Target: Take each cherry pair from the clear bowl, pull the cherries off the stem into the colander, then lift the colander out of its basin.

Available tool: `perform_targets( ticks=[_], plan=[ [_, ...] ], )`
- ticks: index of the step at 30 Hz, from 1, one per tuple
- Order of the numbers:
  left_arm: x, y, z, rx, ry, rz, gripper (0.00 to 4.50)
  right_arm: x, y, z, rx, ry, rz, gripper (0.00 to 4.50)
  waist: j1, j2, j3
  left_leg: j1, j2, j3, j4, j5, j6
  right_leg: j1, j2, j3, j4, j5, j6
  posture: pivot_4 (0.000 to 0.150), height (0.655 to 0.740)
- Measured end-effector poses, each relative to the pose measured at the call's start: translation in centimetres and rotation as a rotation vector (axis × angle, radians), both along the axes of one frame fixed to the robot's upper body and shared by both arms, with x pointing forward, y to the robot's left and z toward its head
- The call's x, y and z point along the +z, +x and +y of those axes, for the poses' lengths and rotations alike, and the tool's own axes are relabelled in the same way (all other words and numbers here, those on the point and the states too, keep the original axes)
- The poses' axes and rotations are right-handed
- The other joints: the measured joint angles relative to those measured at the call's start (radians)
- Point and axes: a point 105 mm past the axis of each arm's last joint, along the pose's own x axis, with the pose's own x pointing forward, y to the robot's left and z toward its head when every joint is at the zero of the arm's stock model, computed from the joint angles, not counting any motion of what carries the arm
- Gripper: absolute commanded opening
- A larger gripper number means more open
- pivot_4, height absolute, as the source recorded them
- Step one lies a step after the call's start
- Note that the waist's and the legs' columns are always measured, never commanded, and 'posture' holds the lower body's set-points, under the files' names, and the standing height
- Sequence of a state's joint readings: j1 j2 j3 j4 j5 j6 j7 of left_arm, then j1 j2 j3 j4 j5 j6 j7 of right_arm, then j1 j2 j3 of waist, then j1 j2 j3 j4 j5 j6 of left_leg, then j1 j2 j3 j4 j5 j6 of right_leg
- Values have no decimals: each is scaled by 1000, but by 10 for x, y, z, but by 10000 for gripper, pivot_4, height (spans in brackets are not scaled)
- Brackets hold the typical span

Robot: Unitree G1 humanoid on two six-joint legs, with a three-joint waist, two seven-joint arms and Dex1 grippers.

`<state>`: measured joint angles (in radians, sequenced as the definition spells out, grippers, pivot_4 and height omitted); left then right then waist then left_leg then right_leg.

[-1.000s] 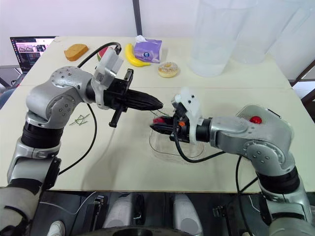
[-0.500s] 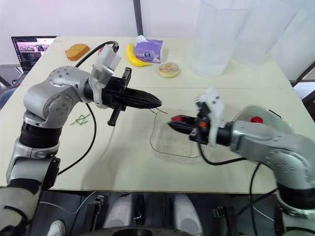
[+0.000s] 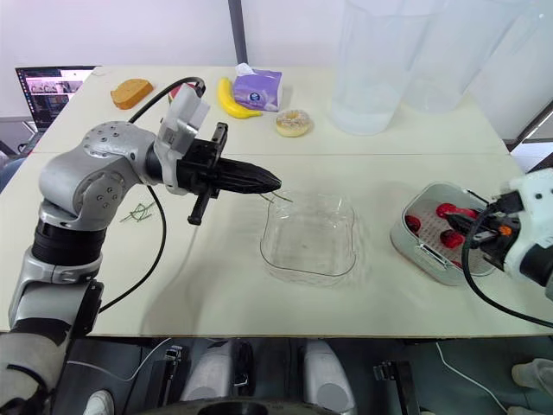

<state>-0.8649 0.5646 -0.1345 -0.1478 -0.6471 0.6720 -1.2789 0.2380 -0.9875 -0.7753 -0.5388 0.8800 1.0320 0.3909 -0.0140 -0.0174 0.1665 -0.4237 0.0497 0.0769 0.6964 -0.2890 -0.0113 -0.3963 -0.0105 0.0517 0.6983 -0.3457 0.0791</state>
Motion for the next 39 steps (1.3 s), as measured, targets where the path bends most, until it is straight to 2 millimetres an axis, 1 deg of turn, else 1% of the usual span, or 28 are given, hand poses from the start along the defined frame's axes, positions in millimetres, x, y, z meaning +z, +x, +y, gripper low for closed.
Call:
perform_targets(
  ticks=[1,2,4,5,6,7,9,12,14,15,17,19,21,24,27,28,30,33,35,39],
  plan=[
    [0,0,0,-1,0,0,0,-3,0,-2,-11,-7,4,17959,0,0,0,0,0,0,0,1,-2,0,0,0,0,0,0,1500,7400],
    [0,0,0,-1,0,0,0,-6,0,-3,-19,-13,11,22573,0,0,0,0,0,0,0,2,-3,0,0,0,0,0,0,1500,7400],
    [0,0,0,-2,0,0,0,-13,0,-2,-25,-6,23,33007,1,0,0,0,0,0,0,2,-3,0,0,0,0,0,0,1500,7400],
    [0,0,0,-3,0,0,0,-15,0,-2,-24,-2,26,37180,1,0,0,0,0,0,0,2,-3,0,0,0,0,0,0,1500,7400],
    [0,-1,0,-4,1,0,0,-16,0,-2,-26,4,23,42717,1,0,0,0,0,0,0,2,-3,0,0,0,0,0,0,1500,7400],
    [0,-1,0,-6,1,0,0,-15,0,-2,-28,15,12,44309,2,0,0,0,0,0,0,2,-3,0,0,0,0,0,0,1500,7400],
    [0,-1,0,-9,1,-1,0,-10,1,-2,-27,24,-10,44309,2,0,0,0,-1,0,0,2,-3,0,0,0,0,0,0,1500,7400],
    [0,-2,0,-16,3,-1,0,5,2,0,-8,46,-63,44309,2,0,0,0,0,0,0,2,-3,0,0,0,0,0,0,1500,7400],
    [0,-2,0,-20,5,-1,0,19,1,8,39,83,-111,44309,2,0,0,0,0,0,0,2,-3,0,0,0,0,0,0,1500,7400],
    [0,-2,0,-22,5,-1,0,27,-1,15,84,105,-141,44309,1,0,0,0,0,0,0,1,-3,0,0,0,0,0,0,1500,7400],
    [0,-3,0,-25,6,-2,0,45,-8,38,221,140,-207,44309,2,0,0,0,0,-1,0,1,-1,1,1,0,0,0,0,1500,7400],
    [-1,-3,1,-25,6,-2,0,54,-20,59,361,172,-247,44309,3,0,0,0,0,-1,0,-1,1,1,1,-1,0,0,0,1500,7400],
    [-1,-2,1,-23,8,-2,0,53,-31,76,466,195,-255,44309,5,0,0,0,-1,-1,0,-1,1,2,0,-1,-1,0,0,1500,7400],
    [-3,-2,3,-16,11,5,0,46,-45,99,597,200,-248,44309,3,0,0,1,-1,-1,1,-1,2,3,0,-1,-1,0,0,1500,7400],
    [-6,-1,6,0,17,12,0,31,-53,126,718,179,-197,44309,-2,0,0,3,0,-1,0,-1,2,4,0,-1,-1,0,0,1500,7400],
    [-8,0,7,12,21,20,0,24,-57,139,776,179,-173,44309,-4,0,0,3,0,-1,0,-1,2,4,0,-1,0,0,0,1500,7400],
    [-13,1,11,42,31,33,0,19,-62,156,852,181,-170,44309,-4,0,0,3,0,-1,0,-1,2,4,0,-1,0,0,0,1500,7400],
    [-17,4,22,106,41,46,0,26,-59,166,898,177,-227,44309,-2,0,0,4,0,-1,0,-1,2,4,-1,-1,0,0,0,1500,7400],
    [-18,6,28,159,50,48,0,31,-56,169,913,160,-253,44309,-1,0,0,4,0,-1,0,-1,2,4,-1,-1,0,0,0,1500,7400],
    [-22,15,47,296,51,59,0,34,-48,165,898,148,-264,44309,3,-1,0,4,0,-1,0,-1,2,5,-1,-1,-1,0,0,1500,7400]
  ],
)
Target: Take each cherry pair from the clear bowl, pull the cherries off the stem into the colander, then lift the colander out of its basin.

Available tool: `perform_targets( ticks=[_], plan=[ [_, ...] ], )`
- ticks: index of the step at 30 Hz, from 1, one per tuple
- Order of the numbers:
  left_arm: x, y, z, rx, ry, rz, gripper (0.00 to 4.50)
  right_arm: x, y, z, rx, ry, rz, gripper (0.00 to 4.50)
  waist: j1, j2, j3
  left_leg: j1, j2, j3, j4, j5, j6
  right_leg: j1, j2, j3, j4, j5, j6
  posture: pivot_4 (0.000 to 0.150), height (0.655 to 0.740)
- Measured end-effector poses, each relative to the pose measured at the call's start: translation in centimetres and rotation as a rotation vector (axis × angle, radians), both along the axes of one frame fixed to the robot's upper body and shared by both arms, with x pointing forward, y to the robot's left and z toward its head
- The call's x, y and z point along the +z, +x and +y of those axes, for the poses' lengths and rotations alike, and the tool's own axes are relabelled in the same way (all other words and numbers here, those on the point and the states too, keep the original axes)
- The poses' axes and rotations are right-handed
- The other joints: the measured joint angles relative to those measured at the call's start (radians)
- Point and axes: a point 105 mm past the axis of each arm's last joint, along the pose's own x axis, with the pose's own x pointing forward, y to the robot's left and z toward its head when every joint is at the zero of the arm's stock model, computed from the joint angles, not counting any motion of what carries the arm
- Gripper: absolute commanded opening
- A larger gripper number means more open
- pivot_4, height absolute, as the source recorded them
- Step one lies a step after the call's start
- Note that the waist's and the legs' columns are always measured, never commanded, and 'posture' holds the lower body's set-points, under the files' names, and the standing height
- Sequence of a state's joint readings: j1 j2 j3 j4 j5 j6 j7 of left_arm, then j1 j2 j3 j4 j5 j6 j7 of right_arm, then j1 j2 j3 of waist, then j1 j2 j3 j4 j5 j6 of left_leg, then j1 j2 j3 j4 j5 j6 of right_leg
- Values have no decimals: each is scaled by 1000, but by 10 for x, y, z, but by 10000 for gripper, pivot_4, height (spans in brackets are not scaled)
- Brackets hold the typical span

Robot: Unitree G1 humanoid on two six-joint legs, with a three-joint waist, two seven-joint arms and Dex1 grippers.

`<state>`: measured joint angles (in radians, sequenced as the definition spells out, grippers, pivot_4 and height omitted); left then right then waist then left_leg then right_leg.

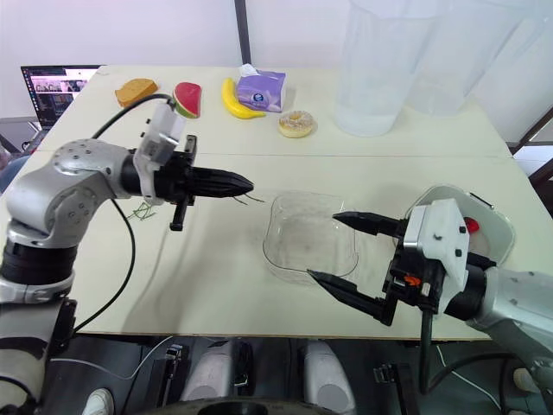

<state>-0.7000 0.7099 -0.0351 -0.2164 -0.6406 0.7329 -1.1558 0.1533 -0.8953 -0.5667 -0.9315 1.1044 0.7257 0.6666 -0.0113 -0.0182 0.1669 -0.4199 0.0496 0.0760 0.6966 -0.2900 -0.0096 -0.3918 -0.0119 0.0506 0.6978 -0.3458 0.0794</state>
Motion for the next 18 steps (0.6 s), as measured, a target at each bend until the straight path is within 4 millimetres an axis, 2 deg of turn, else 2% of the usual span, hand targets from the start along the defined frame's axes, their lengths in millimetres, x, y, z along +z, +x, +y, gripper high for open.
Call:
perform_targets(
  ticks=[3,7,10,12,15,18],
  plan=[
    [-7,16,25,184,-17,14,0,-5,6,-4,-10,-29,15,44309,-2,0,0,1,0,0,0,0,0,0,0,0,0,0,0,1500,7400],
    [-36,46,85,532,-16,73,0,-12,11,-4,-10,-39,35,44309,-7,0,0,2,1,0,-1,0,0,0,0,0,0,0,0,1500,7400],
    [-70,52,140,771,33,118,0,-15,14,-2,0,-42,39,44309,-7,0,0,2,1,1,-1,0,0,0,-1,0,0,0,0,1500,7400],
    [-89,48,165,862,72,141,0,-18,17,-3,-4,-43,50,44309,-4,-1,0,2,1,1,-1,0,0,0,-2,0,0,0,0,1500,7400],
    [-107,43,185,927,106,149,0,-19,21,-2,-1,-46,53,44309,7,-2,0,2,-1,1,-1,-1,2,1,-6,-3,0,0,0,1500,7400],
    [-108,43,191,948,111,122,0,-19,21,-1,10,-46,53,44309,11,-2,0,2,-1,1,-1,-1,2,1,-6,-3,0,0,0,1500,7400]
  ],
)
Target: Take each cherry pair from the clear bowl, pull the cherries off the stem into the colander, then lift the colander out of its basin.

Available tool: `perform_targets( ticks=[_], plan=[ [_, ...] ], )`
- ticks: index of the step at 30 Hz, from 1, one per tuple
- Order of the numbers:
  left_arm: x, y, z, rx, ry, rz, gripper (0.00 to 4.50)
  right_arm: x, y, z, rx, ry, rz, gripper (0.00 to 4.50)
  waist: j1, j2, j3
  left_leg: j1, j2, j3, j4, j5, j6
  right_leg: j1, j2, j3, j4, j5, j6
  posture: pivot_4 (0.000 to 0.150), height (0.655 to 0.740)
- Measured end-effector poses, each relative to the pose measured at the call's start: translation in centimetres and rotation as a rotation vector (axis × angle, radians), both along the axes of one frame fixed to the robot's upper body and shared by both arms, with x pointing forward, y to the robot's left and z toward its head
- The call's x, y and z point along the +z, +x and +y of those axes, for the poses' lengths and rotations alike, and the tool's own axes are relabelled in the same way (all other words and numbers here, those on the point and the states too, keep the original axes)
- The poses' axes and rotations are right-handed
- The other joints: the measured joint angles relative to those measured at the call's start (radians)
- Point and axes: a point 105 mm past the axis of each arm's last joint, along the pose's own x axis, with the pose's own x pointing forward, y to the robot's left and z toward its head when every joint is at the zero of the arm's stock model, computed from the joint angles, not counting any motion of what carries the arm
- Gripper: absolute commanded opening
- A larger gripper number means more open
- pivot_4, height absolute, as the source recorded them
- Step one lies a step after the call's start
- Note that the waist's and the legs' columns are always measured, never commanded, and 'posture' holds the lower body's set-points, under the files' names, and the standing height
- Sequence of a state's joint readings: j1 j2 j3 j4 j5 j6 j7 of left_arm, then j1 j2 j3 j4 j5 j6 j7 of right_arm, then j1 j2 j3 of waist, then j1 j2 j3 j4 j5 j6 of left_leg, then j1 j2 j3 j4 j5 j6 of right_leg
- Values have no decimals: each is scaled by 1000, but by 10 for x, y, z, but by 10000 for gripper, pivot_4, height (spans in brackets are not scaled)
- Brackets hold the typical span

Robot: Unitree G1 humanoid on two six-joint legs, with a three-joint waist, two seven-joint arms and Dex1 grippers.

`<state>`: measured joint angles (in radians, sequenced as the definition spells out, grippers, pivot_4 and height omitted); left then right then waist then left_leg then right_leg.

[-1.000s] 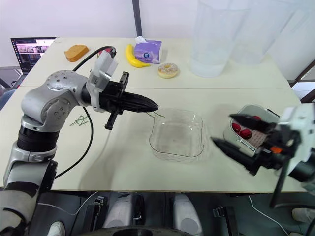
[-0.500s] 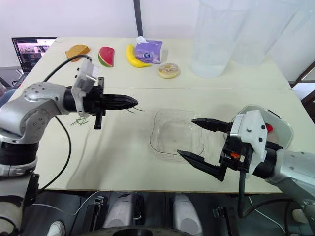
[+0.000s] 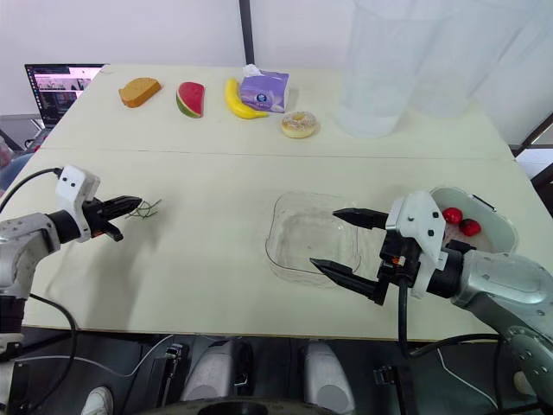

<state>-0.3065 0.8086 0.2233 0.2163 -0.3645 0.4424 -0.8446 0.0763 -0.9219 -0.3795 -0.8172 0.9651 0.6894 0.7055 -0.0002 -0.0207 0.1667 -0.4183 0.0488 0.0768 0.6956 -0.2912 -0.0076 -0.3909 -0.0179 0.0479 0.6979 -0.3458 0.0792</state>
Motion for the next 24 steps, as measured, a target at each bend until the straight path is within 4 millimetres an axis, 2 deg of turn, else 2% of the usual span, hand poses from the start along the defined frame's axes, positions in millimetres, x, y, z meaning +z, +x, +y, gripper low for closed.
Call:
perform_targets(
  ticks=[2,5,12,16,18,22,24],
  plan=[
    [2,0,-1,-7,-2,-19,0,0,1,0,5,2,3,44309,-1,0,0,0,0,0,0,0,0,0,0,0,0,0,0,1500,7400],
    [4,0,-4,-19,-18,-25,8726,-1,2,-1,1,6,13,45000,-9,0,0,0,0,0,0,0,0,0,0,0,0,0,0,1500,7400],
    [9,-5,-9,-93,-36,-12,43944,-1,3,-1,-5,6,11,45000,-17,0,0,0,1,0,0,0,0,0,1,0,0,0,0,1500,7400],
    [22,-5,-12,-151,-29,-10,44629,0,4,-3,-15,8,9,45000,-12,0,0,0,0,0,0,0,0,0,1,0,0,0,0,1500,7400],
    [43,-2,-21,-214,-23,-41,44629,2,7,-9,-43,13,3,45000,-8,-1,0,-1,0,0,0,0,0,0,0,-1,0,0,0,1500,7400],
    [79,-5,-49,-369,-12,-113,44629,4,13,-25,-122,16,8,45000,-11,-1,0,-1,0,0,0,0,0,0,0,0,0,0,0,1500,7400],
    [86,-15,-63,-458,-33,-103,44629,1,15,-37,-177,16,29,45000,-14,-1,0,0,0,0,0,0,0,0,1,0,0,0,0,1500,7400]
  ],
)
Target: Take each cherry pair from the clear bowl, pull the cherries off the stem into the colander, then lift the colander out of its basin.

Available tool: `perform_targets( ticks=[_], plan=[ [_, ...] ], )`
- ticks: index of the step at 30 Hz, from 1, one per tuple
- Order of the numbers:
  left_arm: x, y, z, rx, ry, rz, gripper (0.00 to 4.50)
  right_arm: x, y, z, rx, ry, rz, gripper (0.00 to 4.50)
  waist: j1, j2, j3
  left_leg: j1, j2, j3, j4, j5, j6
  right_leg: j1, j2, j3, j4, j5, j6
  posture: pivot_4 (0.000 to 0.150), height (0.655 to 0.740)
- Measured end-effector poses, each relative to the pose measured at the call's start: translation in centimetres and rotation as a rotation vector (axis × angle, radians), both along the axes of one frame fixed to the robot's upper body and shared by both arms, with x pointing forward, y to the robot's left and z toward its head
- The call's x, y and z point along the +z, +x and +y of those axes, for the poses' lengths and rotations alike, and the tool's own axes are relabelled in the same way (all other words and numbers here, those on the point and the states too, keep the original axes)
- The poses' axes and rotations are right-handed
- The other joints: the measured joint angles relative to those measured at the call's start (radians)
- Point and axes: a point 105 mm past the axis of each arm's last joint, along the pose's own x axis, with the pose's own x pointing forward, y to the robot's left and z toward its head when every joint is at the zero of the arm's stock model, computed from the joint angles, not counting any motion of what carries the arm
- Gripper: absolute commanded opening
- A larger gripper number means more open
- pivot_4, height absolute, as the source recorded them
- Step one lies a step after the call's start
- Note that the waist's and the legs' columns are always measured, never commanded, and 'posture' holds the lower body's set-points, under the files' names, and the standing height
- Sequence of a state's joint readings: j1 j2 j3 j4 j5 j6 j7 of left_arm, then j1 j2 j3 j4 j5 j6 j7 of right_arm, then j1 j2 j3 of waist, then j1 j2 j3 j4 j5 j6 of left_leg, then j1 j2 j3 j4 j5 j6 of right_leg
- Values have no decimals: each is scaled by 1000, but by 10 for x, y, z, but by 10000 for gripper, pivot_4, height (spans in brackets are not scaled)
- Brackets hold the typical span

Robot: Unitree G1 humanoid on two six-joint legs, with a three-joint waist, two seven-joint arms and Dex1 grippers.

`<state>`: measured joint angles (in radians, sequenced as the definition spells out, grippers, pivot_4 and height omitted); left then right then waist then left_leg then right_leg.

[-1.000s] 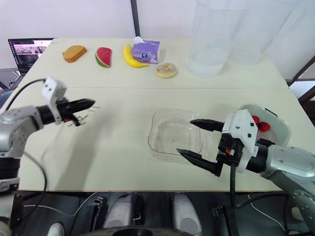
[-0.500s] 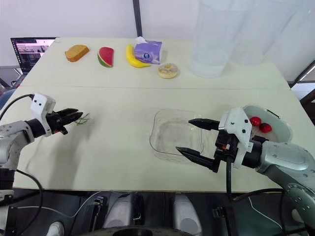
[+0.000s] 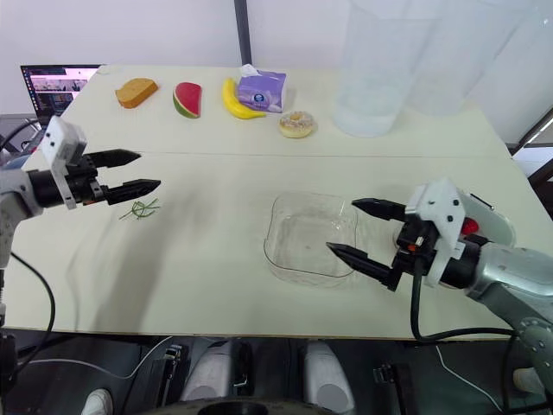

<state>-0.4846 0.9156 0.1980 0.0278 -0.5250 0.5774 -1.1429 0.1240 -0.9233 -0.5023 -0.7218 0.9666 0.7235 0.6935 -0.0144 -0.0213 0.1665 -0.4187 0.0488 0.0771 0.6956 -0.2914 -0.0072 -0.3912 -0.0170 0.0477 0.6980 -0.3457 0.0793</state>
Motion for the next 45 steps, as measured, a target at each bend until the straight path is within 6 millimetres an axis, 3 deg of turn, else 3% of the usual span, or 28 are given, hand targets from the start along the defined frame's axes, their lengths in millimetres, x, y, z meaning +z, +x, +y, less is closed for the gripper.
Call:
perform_targets(
  ticks=[4,9,12,14,22,30,38,45],
  plan=[
    [5,-37,-34,-230,-27,68,44629,-4,-4,-34,-155,1,45,45000,-4,0,0,1,1,0,0,0,-1,0,1,1,0,0,0,1500,7400],
    [-11,-67,-46,-314,-38,105,44629,-8,-31,-74,-299,-4,68,45000,3,1,0,9,0,1,-5,1,-1,8,1,2,-3,0,0,1500,7400],
    [-13,-76,-55,-352,-39,49,44629,-5,-43,-89,-352,-40,58,45000,0,0,0,23,0,2,-13,1,-2,24,1,2,-14,0,0,1500,7400],
    [-16,-80,-58,-371,-24,21,44629,-6,-46,-91,-362,-37,56,45000,-3,0,0,29,0,2,-16,0,-1,29,1,2,-16,0,-1,1500,7400],
    [-17,-77,-58,-377,-14,0,44629,-11,-50,-84,-356,-49,58,45000,-1,1,0,28,0,2,-16,0,-1,28,0,2,-16,0,-1,1500,7400],
    [-16,-76,-68,-432,6,-14,44629,-19,-49,-90,-406,-133,130,45000,-1,1,0,28,0,2,-17,0,-1,28,-1,2,-16,0,-1,1500,7400],
    [-20,-85,-85,-555,46,-40,44629,-9,-24,-101,-396,-348,229,45000,-1,1,0,27,0,3,-18,0,-1,26,-1,3,-17,0,-2,1500,7400],
    [-22,-92,-91,-585,38,-63,44629,-18,-9,-104,-397,-422,374,45000,-1,1,0,25,0,3,-18,0,-1,23,-1,3,-18,0,-1,1500,7400]
  ],
)
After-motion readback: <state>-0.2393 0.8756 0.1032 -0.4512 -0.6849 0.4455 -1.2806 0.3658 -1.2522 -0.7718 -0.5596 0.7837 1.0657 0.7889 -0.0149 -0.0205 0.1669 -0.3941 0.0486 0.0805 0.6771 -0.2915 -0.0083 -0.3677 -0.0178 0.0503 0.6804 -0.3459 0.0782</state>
